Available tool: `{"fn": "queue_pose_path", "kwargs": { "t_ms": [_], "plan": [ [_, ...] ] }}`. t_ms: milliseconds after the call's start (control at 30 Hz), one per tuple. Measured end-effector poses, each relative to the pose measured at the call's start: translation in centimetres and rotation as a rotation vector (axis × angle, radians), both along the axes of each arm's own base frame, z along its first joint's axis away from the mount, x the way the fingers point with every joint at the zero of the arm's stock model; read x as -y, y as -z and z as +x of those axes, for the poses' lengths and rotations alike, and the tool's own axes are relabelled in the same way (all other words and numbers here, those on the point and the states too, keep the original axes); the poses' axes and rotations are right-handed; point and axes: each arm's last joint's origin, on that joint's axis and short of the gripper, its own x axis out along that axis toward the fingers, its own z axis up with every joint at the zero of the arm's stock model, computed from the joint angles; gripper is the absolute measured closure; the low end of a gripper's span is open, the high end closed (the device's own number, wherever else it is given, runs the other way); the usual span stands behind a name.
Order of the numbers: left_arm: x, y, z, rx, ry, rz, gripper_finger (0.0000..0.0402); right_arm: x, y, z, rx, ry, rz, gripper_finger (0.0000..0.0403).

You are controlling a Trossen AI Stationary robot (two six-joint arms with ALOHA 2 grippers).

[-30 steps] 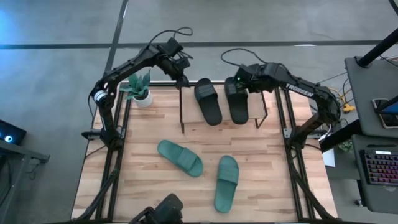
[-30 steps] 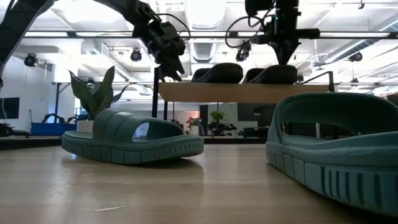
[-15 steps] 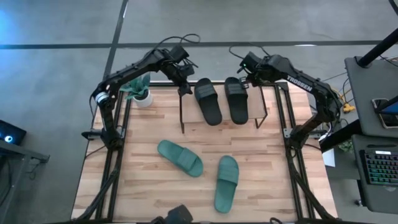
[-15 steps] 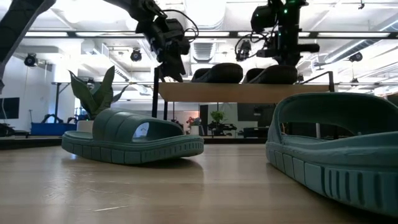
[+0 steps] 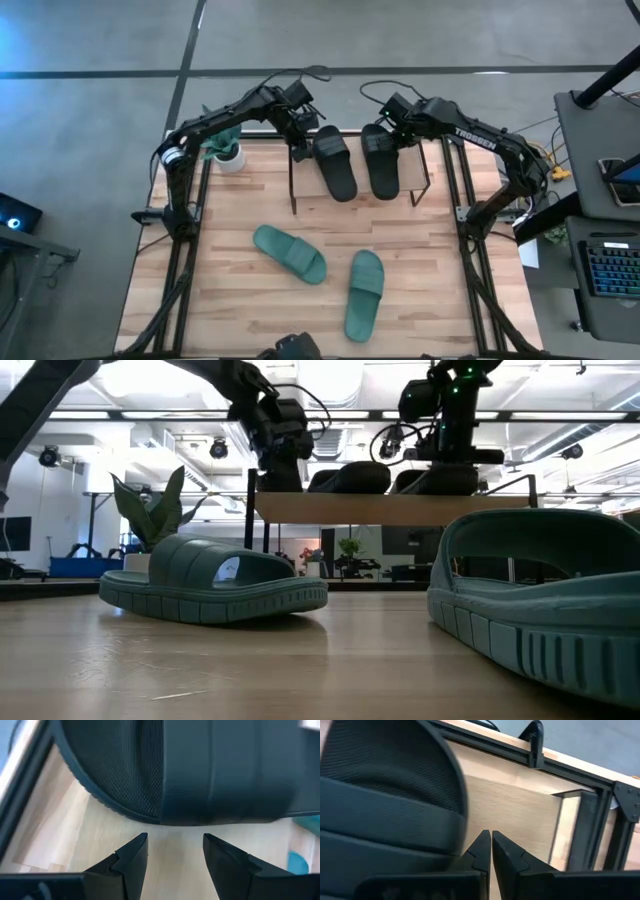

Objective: Pick and place slides into the shelf
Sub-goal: Adjust the black slides on the shelf

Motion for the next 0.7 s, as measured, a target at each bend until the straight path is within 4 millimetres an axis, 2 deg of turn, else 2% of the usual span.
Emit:
{"fn": "queue_pose_path", "kwargs": {
  "t_ms": [133,400,700],
  "plan": [
    [-0.3,0.8,0.5,-0.007,0.001,-0.006,0.0226,-0.5,0.0,0.4,0.007,-0.022,-0.001,0.0394],
    [-0.8,0.4,1.1,0.063,-0.019,0.034,0.0226,-1.4,0.4,1.1,0.013,-0.062,0.01,0.0394],
    [-0.7,0.4,1.1,0.064,-0.021,0.032,0.0226,-1.6,0.4,1.6,0.076,-0.087,0.045,0.0394]
  ]
}}
